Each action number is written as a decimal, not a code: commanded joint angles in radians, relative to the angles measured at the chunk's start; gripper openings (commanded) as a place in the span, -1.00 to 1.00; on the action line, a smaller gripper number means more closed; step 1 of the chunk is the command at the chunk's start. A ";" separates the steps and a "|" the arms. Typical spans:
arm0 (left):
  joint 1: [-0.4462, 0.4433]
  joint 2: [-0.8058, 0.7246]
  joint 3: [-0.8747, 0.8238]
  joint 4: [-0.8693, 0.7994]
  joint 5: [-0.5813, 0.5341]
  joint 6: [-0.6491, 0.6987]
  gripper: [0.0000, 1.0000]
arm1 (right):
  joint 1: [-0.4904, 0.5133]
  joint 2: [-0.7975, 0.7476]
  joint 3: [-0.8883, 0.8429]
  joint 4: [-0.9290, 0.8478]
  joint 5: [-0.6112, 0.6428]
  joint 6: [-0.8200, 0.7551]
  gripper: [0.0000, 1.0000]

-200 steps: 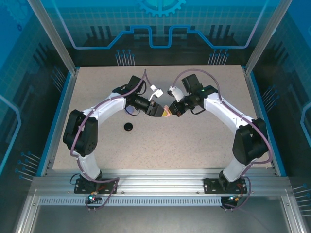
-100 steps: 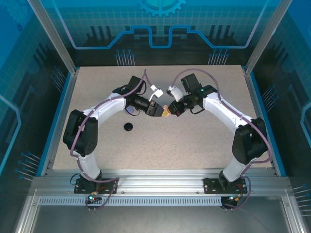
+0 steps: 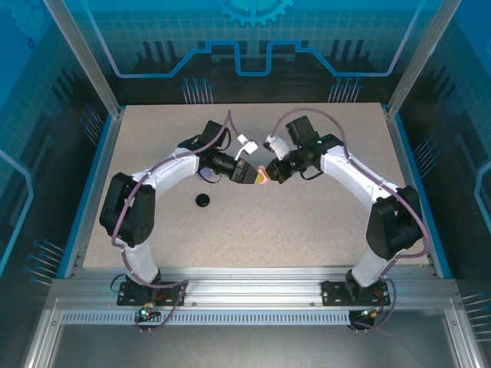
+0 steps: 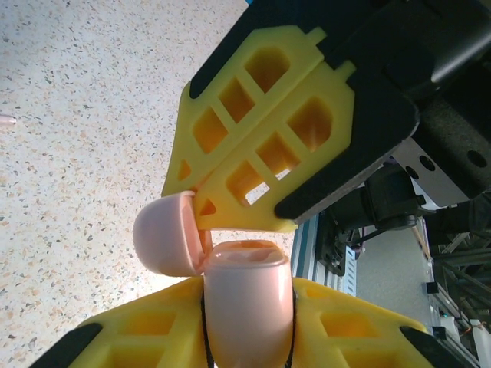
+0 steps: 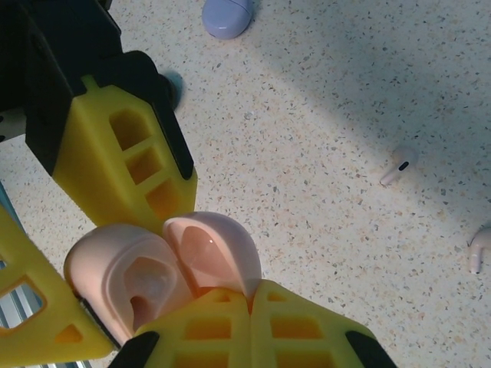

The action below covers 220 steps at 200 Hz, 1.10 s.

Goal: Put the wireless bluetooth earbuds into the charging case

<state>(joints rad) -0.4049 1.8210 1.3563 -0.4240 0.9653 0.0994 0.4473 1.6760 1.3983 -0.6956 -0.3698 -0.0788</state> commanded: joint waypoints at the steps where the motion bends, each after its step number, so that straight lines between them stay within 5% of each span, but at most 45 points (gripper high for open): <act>1: -0.004 0.016 -0.009 0.031 0.027 -0.009 -0.52 | 0.016 0.011 0.025 0.011 -0.009 0.013 -1.00; 60: -0.004 -0.009 -0.047 0.080 0.026 -0.026 -1.00 | 0.006 0.005 0.029 0.011 0.012 0.026 -0.98; 97: -0.005 -0.062 -0.099 0.121 0.026 -0.041 -1.00 | -0.040 -0.022 0.019 0.032 -0.011 0.056 -0.55; 173: 0.001 -0.170 -0.203 0.190 -0.035 -0.064 -1.00 | -0.134 -0.139 -0.031 0.096 -0.183 0.163 -0.29; 220: 0.028 -0.367 -0.392 0.442 -0.157 -0.181 -1.00 | -0.210 -0.257 -0.116 0.106 -0.176 0.277 -0.03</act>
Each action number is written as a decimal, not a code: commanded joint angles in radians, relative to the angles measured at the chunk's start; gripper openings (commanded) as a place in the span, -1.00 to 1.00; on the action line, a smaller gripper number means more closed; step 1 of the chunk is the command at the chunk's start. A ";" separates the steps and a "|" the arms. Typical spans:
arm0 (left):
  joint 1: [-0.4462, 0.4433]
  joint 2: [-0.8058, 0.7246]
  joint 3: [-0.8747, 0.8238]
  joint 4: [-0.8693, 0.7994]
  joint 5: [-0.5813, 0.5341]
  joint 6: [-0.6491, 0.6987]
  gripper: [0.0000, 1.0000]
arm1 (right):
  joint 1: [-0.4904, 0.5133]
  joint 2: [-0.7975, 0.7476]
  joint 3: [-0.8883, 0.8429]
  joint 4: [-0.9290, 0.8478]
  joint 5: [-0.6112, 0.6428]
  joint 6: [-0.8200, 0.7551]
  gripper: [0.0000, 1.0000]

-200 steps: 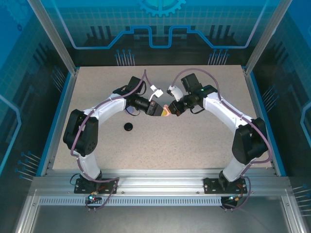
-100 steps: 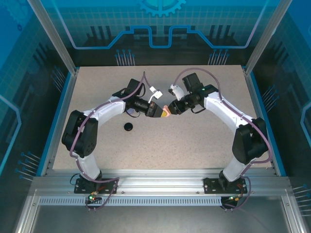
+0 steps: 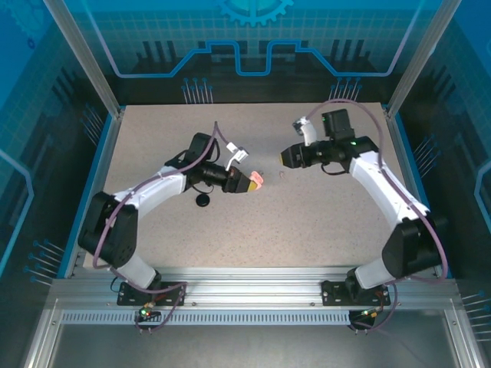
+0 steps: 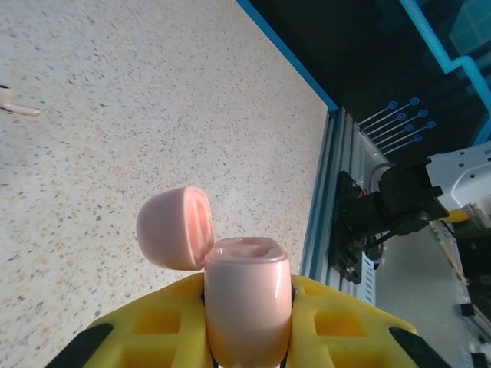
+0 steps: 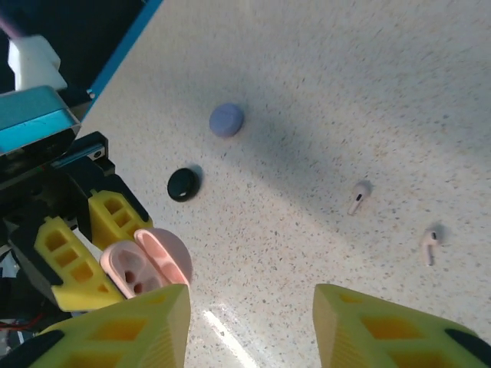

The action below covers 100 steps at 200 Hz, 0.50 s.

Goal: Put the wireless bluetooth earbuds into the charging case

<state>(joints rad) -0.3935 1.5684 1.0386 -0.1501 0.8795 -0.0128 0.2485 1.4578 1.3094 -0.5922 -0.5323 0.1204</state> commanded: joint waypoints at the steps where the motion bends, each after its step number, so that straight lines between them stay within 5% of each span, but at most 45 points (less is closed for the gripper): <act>1: 0.016 -0.119 -0.078 0.173 -0.075 -0.070 -1.00 | -0.012 -0.037 -0.027 0.000 -0.010 0.080 -0.03; 53: 0.017 -0.377 -0.318 0.509 -0.302 -0.179 -1.00 | 0.045 0.089 -0.021 -0.042 0.192 0.208 0.02; 100: 0.014 -0.584 -0.447 0.646 -0.536 -0.212 -1.00 | 0.171 0.307 0.104 -0.104 0.390 0.333 0.00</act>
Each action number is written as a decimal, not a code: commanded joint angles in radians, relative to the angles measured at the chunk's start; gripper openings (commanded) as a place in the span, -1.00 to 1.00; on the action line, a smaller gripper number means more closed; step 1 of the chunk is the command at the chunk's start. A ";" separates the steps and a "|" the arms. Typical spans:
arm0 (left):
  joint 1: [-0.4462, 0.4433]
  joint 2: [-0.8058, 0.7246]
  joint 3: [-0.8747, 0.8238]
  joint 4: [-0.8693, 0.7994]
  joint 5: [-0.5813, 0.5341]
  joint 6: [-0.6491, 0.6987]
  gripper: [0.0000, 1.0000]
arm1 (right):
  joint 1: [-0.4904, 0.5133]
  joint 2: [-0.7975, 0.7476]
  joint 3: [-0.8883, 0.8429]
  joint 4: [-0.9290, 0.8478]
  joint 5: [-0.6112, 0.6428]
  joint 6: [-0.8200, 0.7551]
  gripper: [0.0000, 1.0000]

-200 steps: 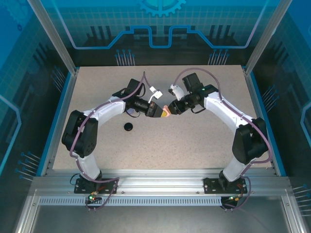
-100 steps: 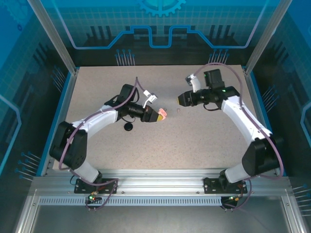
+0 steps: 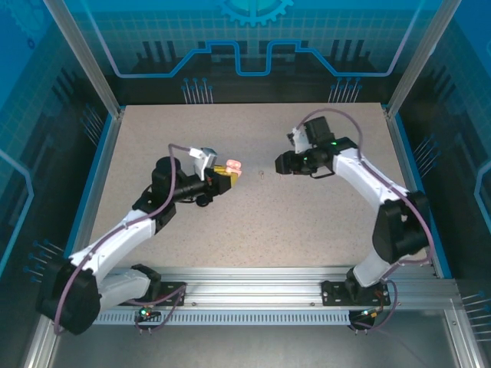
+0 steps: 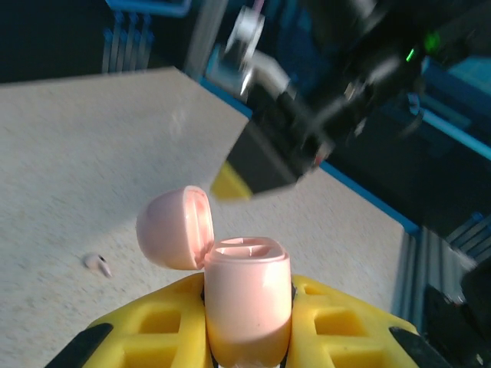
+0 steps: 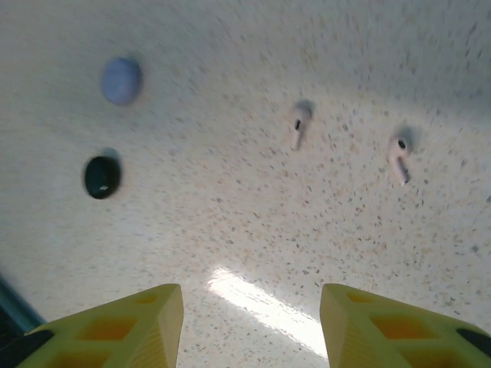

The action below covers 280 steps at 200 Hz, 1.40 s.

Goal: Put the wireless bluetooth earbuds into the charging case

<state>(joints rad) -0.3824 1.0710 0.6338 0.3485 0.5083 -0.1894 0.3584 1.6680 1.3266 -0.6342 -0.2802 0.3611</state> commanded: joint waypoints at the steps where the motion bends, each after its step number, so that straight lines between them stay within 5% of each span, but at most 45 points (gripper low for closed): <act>1: 0.003 -0.090 -0.043 0.149 -0.168 -0.035 -1.00 | 0.063 0.102 0.090 -0.064 0.142 0.095 0.00; 96: -0.001 -0.172 -0.074 0.153 -0.273 -0.022 -1.00 | 0.211 0.539 0.535 -0.343 0.476 0.208 -0.06; 186: -0.007 -0.169 -0.076 0.171 -0.277 -0.022 -1.00 | 0.221 0.750 0.811 -0.440 0.503 0.225 -0.08; 280: -0.010 -0.155 -0.072 0.175 -0.271 -0.024 -1.00 | 0.220 0.824 0.867 -0.441 0.500 0.231 -0.20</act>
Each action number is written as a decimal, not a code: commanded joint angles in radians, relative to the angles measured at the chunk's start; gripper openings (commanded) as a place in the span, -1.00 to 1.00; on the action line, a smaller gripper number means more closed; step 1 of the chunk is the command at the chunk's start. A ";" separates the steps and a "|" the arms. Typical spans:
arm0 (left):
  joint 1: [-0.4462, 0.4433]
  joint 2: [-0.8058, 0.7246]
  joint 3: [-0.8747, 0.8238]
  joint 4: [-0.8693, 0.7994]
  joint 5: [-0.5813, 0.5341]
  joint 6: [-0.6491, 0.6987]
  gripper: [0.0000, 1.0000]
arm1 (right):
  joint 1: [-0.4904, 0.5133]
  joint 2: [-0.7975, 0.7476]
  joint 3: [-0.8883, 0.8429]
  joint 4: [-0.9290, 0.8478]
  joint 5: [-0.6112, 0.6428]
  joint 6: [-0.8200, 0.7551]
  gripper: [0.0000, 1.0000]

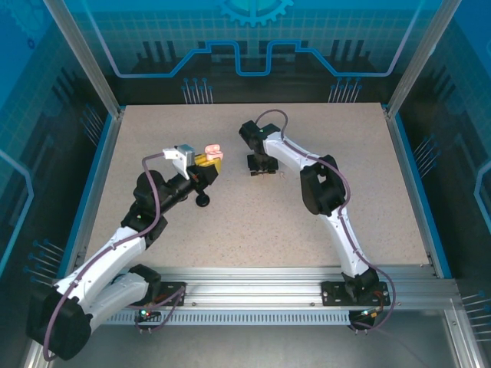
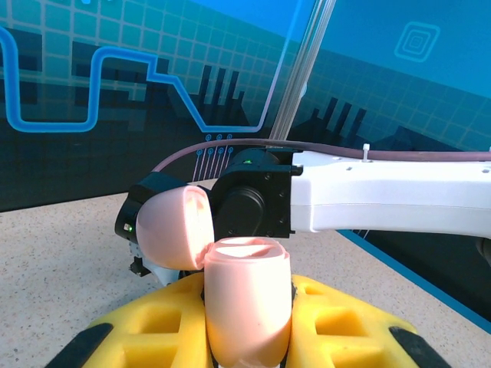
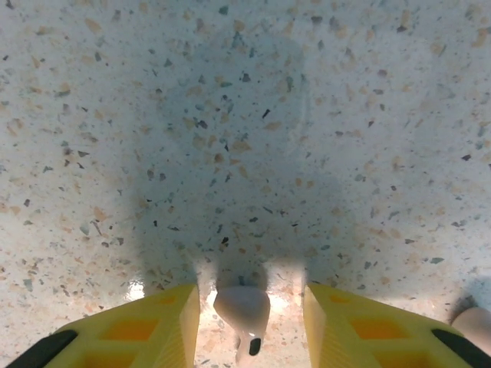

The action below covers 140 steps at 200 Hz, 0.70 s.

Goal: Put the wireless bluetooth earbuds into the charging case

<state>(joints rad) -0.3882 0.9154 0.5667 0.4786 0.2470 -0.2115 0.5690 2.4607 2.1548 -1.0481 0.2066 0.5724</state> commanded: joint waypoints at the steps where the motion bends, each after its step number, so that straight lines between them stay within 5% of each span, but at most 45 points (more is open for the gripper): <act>1: -0.005 0.000 -0.004 0.045 -0.009 -0.002 -1.00 | 0.009 0.032 0.039 -0.027 0.013 0.020 -0.21; 140: -0.014 0.008 0.001 0.041 -0.004 0.009 -1.00 | -0.014 0.049 0.041 -0.024 -0.004 0.053 -0.41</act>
<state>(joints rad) -0.3958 0.9222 0.5667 0.4824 0.2474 -0.2111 0.5686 2.4790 2.1845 -1.0534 0.1932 0.6098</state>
